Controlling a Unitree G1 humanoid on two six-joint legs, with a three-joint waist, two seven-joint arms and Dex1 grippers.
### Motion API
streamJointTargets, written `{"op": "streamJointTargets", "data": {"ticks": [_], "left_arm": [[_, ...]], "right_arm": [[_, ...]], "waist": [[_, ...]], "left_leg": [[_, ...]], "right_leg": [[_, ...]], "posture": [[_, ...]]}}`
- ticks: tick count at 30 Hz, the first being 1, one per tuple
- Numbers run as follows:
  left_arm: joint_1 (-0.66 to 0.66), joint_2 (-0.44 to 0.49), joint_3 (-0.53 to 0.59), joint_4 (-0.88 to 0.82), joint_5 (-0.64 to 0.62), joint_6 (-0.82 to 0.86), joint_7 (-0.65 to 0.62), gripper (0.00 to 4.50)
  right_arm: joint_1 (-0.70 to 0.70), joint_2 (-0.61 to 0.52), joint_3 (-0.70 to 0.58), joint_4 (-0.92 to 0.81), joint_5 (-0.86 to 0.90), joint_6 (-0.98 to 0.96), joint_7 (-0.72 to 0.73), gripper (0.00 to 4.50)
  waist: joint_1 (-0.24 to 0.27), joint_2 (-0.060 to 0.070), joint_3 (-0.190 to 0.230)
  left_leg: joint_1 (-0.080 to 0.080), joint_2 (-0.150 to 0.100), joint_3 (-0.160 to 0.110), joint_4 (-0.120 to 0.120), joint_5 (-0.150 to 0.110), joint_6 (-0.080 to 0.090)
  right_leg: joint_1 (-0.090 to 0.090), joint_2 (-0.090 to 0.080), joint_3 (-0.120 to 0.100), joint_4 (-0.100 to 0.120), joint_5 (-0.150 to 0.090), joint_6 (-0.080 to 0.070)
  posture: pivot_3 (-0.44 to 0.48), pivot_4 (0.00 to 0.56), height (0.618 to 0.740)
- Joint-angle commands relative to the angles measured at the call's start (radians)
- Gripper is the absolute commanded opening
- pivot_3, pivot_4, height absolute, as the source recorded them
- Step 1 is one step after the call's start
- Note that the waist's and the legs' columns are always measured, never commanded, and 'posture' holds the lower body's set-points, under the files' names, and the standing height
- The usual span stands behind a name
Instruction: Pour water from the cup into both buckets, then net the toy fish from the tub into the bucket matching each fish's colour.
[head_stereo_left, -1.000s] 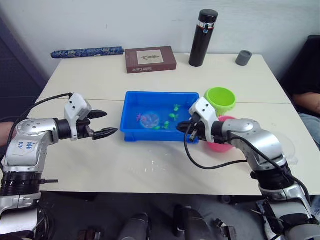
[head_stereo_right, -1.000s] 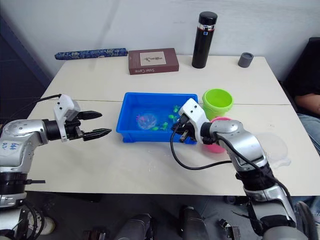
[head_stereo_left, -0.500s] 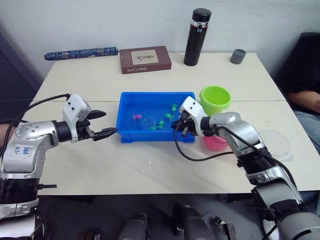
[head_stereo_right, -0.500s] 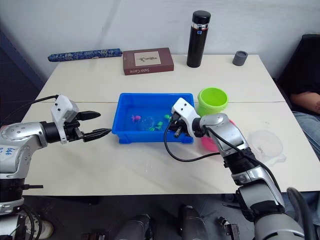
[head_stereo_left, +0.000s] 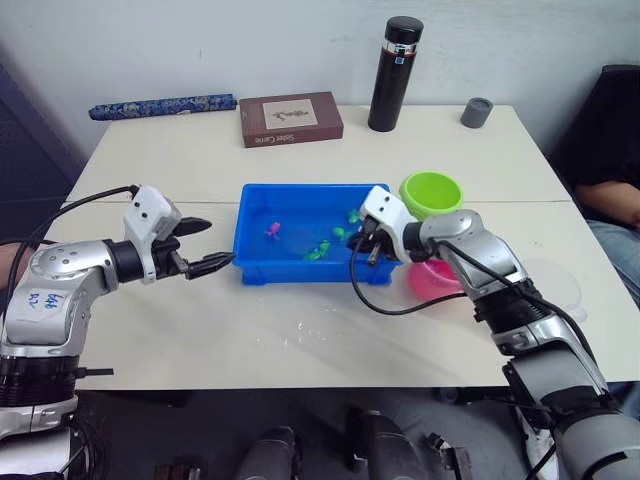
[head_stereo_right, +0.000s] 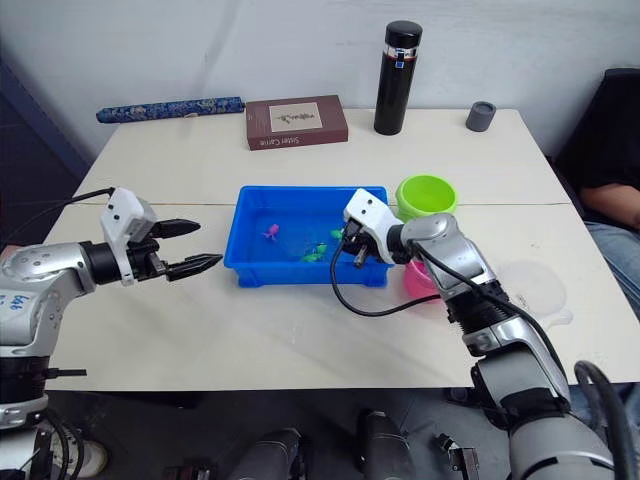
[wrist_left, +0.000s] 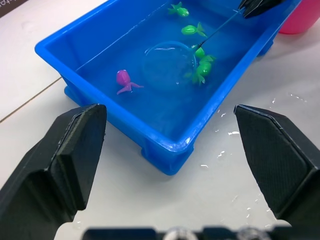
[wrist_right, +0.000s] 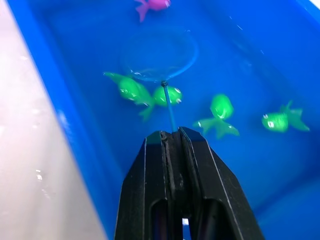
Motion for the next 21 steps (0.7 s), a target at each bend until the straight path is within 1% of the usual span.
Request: {"op": "streamJointTargets", "data": {"ticks": [1,7,11,15,21], "left_arm": [[-0.033,0.005,0.01,0.013,-0.006,-0.022,0.002,4.4],[-0.051,0.009,0.009,0.032,-0.003,-0.032,0.002,4.4],[-0.052,0.007,0.006,0.028,-0.004,-0.032,0.008,4.4],[-0.052,0.006,0.006,0.024,-0.007,-0.031,0.011,4.4],[-0.092,-0.012,0.001,0.046,-0.049,-0.012,-0.018,4.4]], "right_arm": [[-0.048,0.05,-0.001,0.045,-0.031,-0.049,-0.025,0.0],[-0.1,0.137,-0.014,0.132,-0.062,-0.097,-0.052,0.0],[-0.124,0.176,-0.04,0.14,-0.044,-0.093,-0.051,0.0],[-0.116,0.178,-0.079,0.075,-0.006,-0.031,-0.037,0.0],[-0.019,0.109,-0.14,-0.185,0.061,0.129,-0.02,0.0]], "waist": [[-0.001,0.0,0.0],[-0.012,0.0,0.0],[-0.018,0.0,0.0],[-0.021,0.001,0.0],[-0.02,0.001,0.0]], "left_leg": [[0.0,0.0,0.0,0.0,0.0,0.0],[0.0,0.0,0.0,0.0,0.0,0.0],[0.0,0.0,0.0,0.0,0.0,0.0],[0.0,0.0,-0.001,0.0,0.0,0.0],[-0.001,0.0,-0.002,0.0,0.0,-0.001]], "right_leg": [[0.0,0.0,0.0,0.0,0.0,0.0],[-0.001,0.0,0.0,0.0,0.0,0.0],[-0.001,0.0,-0.001,0.001,0.0,0.0],[-0.001,0.0,-0.001,0.001,0.0,0.0],[-0.001,0.0,-0.001,0.001,0.0,0.0]], "posture": [[0.0,0.15,0.74],[0.0,0.15,0.74],[0.0,0.15,0.74],[0.0,0.15,0.74],[0.0,0.15,0.74]]}}
